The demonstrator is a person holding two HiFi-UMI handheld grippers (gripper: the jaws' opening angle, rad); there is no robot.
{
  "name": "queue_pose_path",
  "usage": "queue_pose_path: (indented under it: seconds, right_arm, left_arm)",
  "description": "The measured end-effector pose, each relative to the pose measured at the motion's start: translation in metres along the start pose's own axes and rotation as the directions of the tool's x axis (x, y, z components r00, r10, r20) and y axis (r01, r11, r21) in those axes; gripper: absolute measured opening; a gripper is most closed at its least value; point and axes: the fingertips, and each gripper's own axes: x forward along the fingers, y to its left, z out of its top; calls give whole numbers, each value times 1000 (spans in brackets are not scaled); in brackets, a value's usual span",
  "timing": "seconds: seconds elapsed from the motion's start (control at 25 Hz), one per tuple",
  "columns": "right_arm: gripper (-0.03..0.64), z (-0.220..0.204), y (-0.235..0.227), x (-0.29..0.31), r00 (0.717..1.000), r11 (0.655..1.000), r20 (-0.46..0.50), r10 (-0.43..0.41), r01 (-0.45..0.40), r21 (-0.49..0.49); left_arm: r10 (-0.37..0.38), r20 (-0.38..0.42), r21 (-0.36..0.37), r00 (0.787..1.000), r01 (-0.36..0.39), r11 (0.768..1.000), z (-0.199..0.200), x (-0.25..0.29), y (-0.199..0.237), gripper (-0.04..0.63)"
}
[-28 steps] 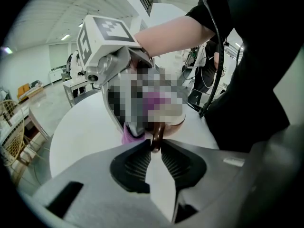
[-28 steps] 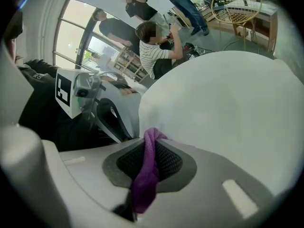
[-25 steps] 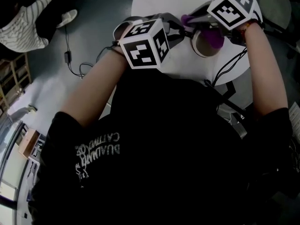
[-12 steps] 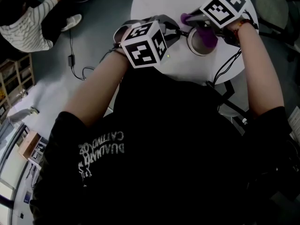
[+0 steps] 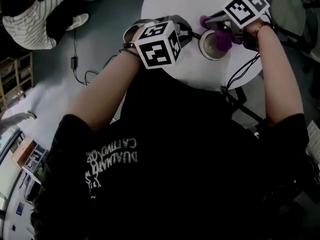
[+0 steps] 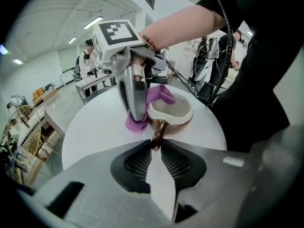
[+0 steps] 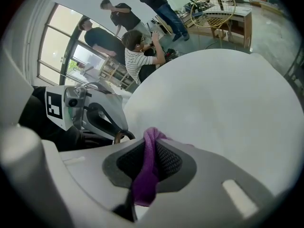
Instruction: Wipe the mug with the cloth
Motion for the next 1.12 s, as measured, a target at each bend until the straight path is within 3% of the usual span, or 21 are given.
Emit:
queue_pose_path:
  seconds: [0.4,0.68,0.88,1.12]
  right_arm:
    - [57,-18,-14,-17,983,992,140,-119,111,60]
    - [57,-29,-19,-28,944,974,266,-196,156,165]
    - [57,-41,-23,-36,908,956,349,-233,147,256]
    - [57,-61,-25,-46,871,930,390,-299,173,325]
  left_arm:
    - [28,-16,-33,999,-28,999,3,4,-7,63]
    - [30,-57,-48,998,-33,998,0,1,-7,63]
    - [36,-61,-112,997,-43,993,-1,-2,-4,64]
    - [49,-63,-123,997,-57,991,3,-1,-3,66]
